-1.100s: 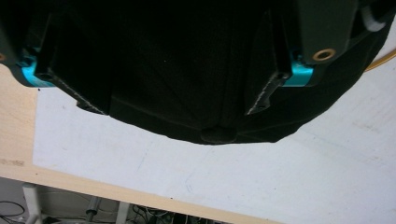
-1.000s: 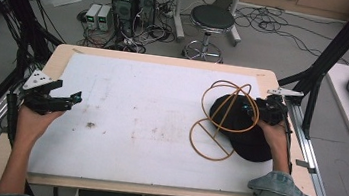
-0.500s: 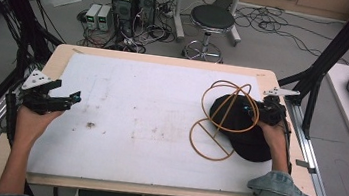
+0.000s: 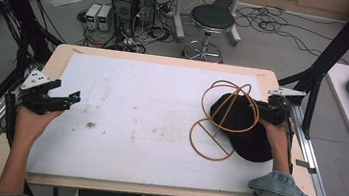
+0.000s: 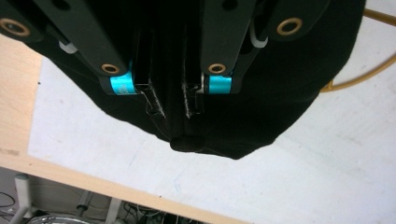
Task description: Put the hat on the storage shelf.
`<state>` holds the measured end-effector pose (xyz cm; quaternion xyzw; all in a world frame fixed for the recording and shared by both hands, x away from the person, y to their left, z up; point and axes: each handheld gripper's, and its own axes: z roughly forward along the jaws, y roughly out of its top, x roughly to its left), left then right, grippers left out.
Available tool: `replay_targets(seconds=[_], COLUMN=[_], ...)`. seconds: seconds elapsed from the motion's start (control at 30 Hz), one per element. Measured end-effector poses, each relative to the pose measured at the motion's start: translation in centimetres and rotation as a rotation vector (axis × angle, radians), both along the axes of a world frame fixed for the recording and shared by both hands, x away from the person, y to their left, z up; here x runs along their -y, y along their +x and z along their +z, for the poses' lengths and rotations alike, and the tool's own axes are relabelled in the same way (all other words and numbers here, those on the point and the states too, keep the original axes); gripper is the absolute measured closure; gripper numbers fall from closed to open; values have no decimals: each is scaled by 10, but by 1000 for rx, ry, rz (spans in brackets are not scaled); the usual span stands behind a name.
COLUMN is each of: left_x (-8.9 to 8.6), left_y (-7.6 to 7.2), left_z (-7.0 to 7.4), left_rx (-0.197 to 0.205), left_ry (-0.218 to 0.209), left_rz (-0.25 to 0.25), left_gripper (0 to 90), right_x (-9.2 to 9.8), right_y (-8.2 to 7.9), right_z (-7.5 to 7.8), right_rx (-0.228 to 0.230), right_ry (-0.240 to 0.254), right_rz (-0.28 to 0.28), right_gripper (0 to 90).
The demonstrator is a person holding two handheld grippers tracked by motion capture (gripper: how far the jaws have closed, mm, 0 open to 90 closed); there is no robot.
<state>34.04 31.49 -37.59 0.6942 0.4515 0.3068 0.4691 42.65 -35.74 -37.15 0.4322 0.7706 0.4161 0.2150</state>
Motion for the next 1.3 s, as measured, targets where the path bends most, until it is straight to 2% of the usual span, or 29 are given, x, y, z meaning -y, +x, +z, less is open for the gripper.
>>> replay_targets(seconds=[0.43,0.67,0.9,1.07,1.3], left_x=[-2,-2,-4,-5,-6], left_y=[-1,-1,-2,-2,-1], left_z=[1,1,1,2,1], left_rx=[1,3,3,6,4], left_ry=[-2,-2,-5,-8,-10], left_rz=[3,3,5,7,9], left_gripper=[175,176,176,175,176], right_x=[8,17,24,26,35], right_y=[-8,-14,-21,-22,-23], right_z=[17,25,37,46,65], right_rx=[71,108,153,163,202], right_ry=[20,53,84,82,84], right_rz=[-30,-56,-64,-56,-63], right_gripper=[825,825,826,826,826])
